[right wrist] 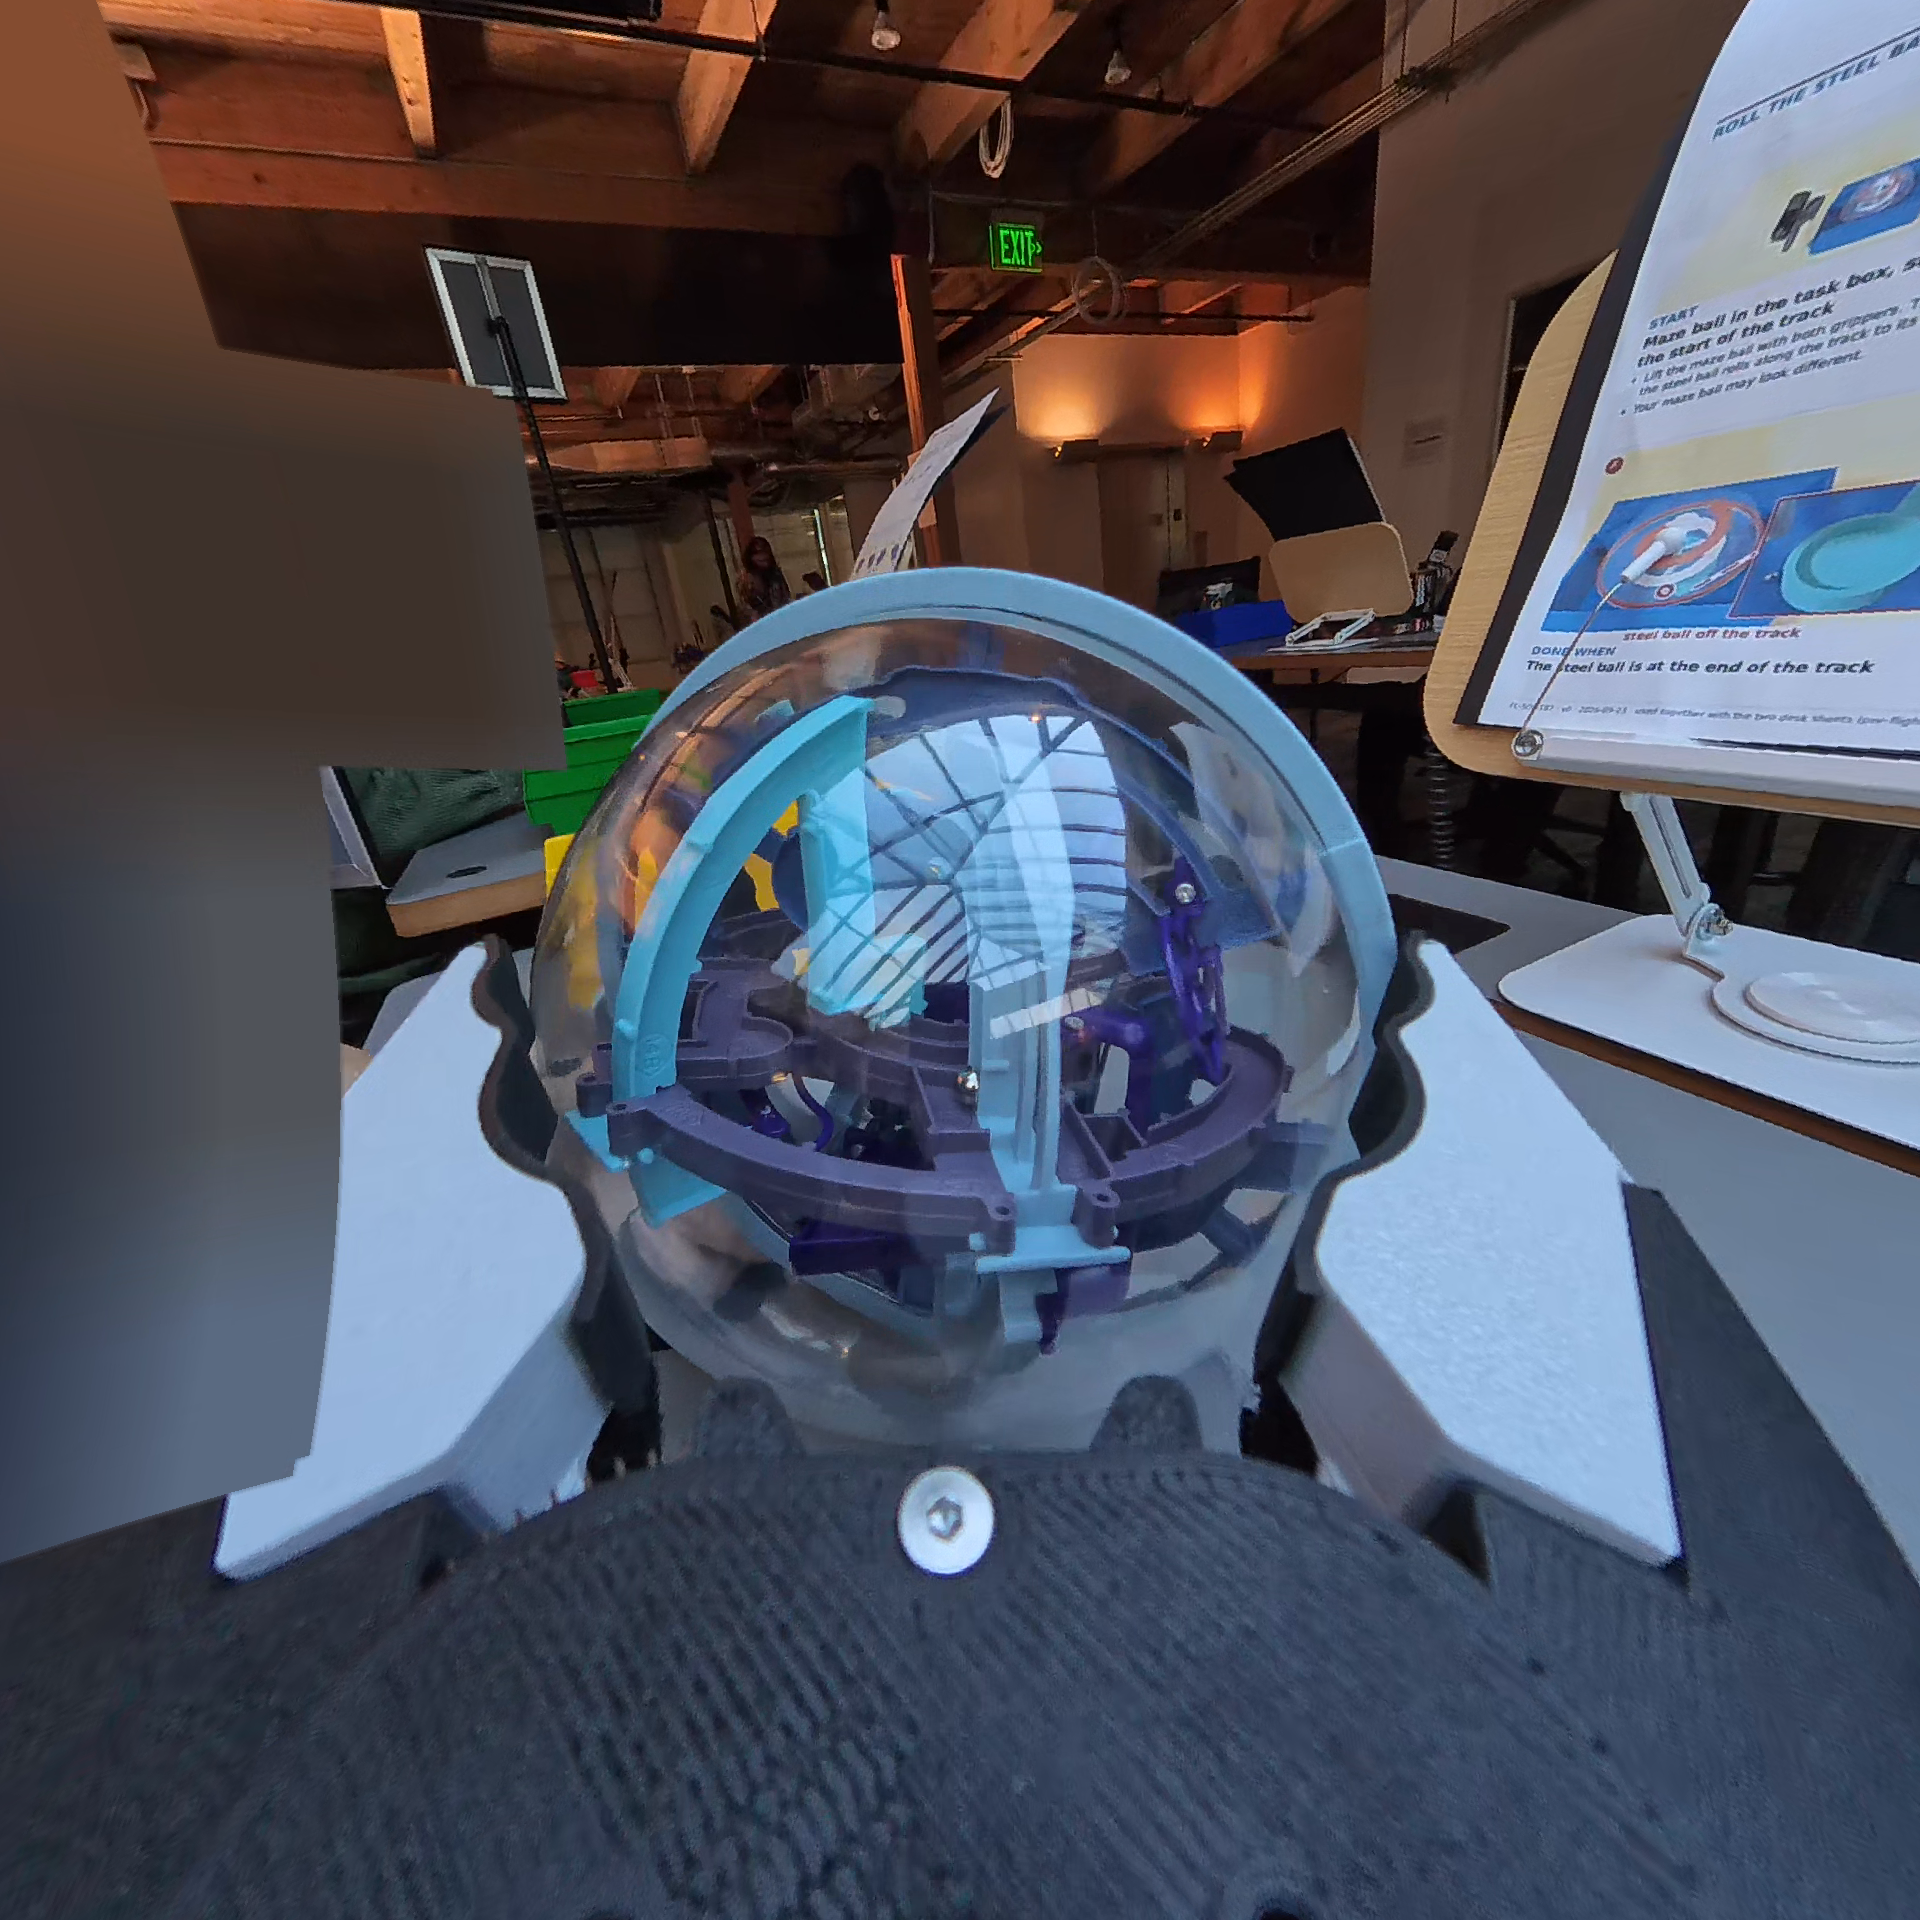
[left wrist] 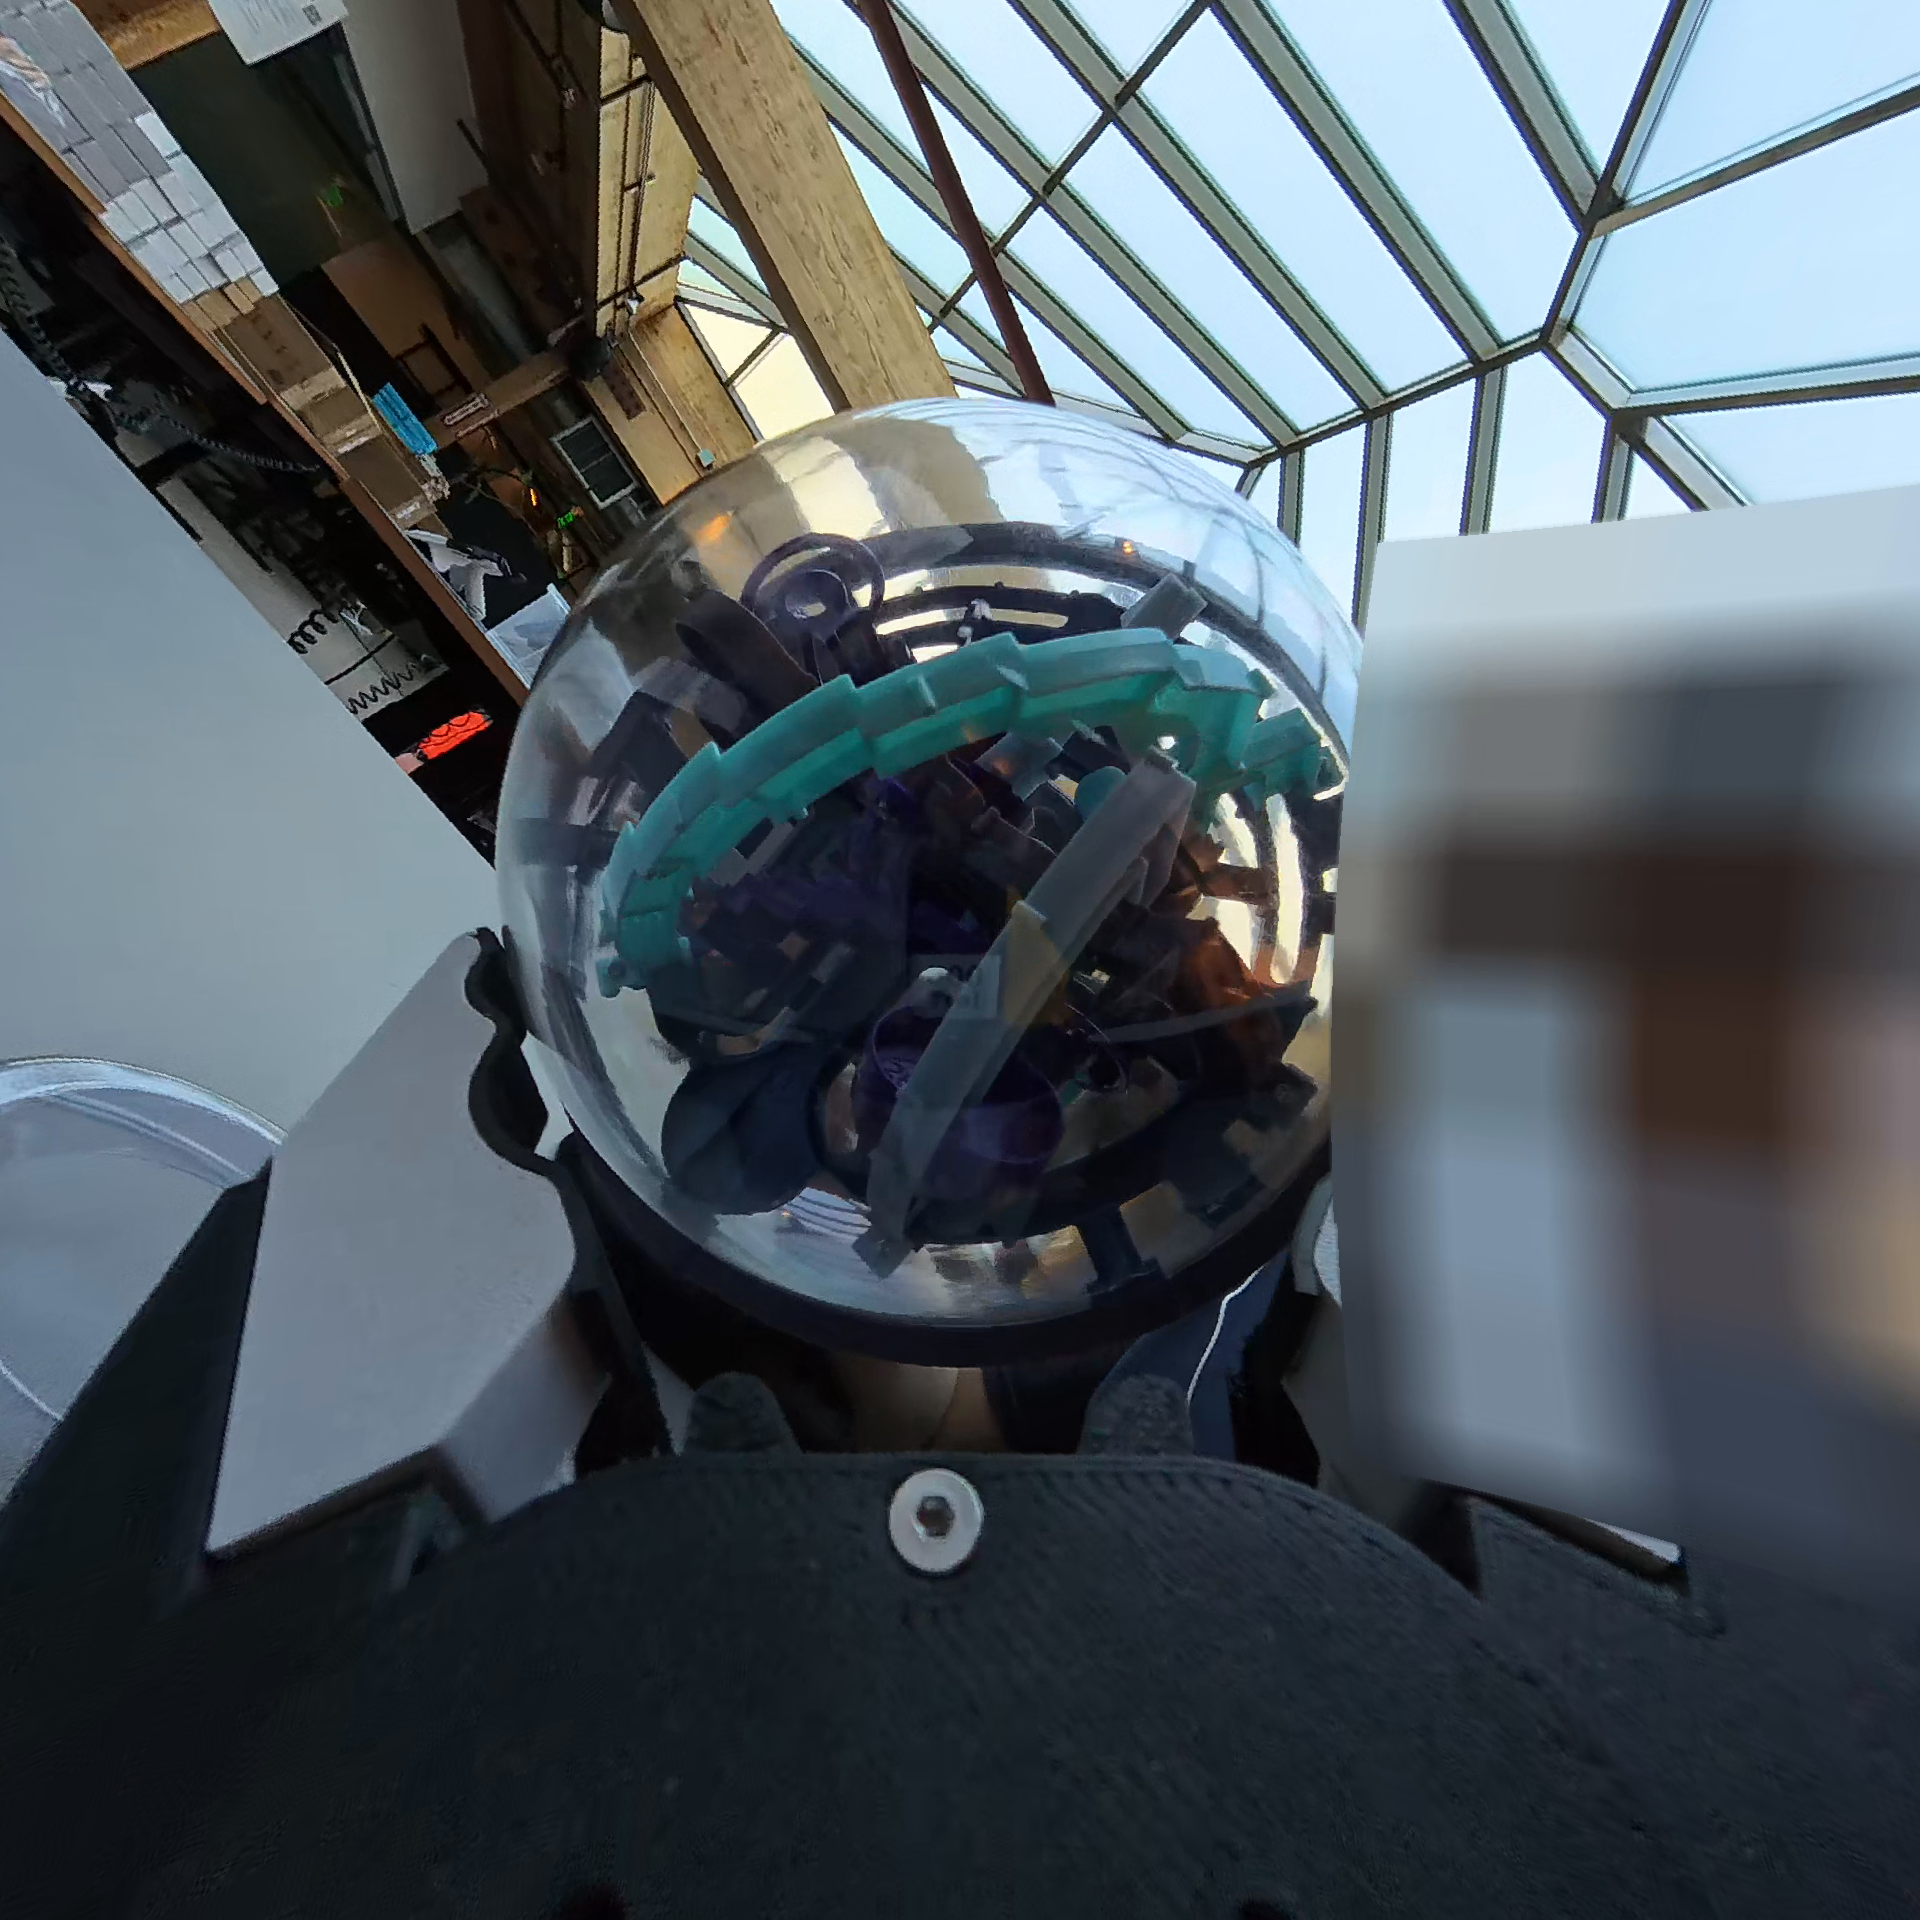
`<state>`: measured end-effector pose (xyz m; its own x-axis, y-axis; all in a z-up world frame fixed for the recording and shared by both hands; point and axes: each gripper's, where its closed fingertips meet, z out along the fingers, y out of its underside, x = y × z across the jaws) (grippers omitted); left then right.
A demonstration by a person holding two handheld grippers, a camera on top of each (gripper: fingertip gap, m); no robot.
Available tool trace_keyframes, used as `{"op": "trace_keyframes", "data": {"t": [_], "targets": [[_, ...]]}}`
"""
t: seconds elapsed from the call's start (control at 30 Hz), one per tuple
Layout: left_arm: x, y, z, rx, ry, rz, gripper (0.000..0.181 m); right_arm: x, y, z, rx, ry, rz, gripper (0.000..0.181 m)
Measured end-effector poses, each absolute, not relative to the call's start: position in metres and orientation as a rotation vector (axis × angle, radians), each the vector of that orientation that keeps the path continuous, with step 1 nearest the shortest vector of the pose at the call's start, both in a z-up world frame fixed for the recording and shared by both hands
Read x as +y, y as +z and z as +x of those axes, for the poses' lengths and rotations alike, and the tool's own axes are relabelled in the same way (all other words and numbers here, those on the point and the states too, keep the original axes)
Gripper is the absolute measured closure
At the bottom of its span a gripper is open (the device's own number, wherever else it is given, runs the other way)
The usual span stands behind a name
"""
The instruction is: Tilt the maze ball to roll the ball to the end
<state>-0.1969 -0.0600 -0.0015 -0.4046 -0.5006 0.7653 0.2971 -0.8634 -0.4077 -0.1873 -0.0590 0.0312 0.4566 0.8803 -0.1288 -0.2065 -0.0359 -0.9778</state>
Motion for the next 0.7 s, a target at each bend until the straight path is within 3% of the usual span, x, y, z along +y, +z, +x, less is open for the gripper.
{"op": "trace_keyframes", "data": {"t": [0.7], "targets": [[-0.049,0.003,-0.207,0.151,-2.316,-1.303,0.021,-0.061,0.008,-0.196,-0.891,0.702,-1.362,0.022]]}}
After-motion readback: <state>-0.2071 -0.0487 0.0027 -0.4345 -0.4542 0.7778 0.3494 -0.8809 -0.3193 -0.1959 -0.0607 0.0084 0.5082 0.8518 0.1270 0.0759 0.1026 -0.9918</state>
